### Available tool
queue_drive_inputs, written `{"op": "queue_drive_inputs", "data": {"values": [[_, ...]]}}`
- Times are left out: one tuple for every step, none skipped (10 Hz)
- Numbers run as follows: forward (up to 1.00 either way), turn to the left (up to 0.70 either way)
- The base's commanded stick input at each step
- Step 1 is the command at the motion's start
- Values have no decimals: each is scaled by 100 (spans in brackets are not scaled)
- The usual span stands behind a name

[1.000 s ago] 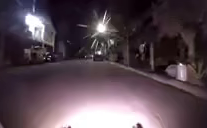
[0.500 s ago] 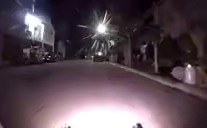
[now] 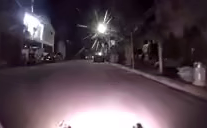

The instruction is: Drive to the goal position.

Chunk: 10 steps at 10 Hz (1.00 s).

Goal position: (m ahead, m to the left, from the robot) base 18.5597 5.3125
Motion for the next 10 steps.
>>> {"op": "queue_drive_inputs", "data": {"values": [[60, 0], [60, 0], [60, 0], [60, 0], [60, 0], [60, 0], [60, 0], [60, 0], [60, 0], [60, 0]]}}
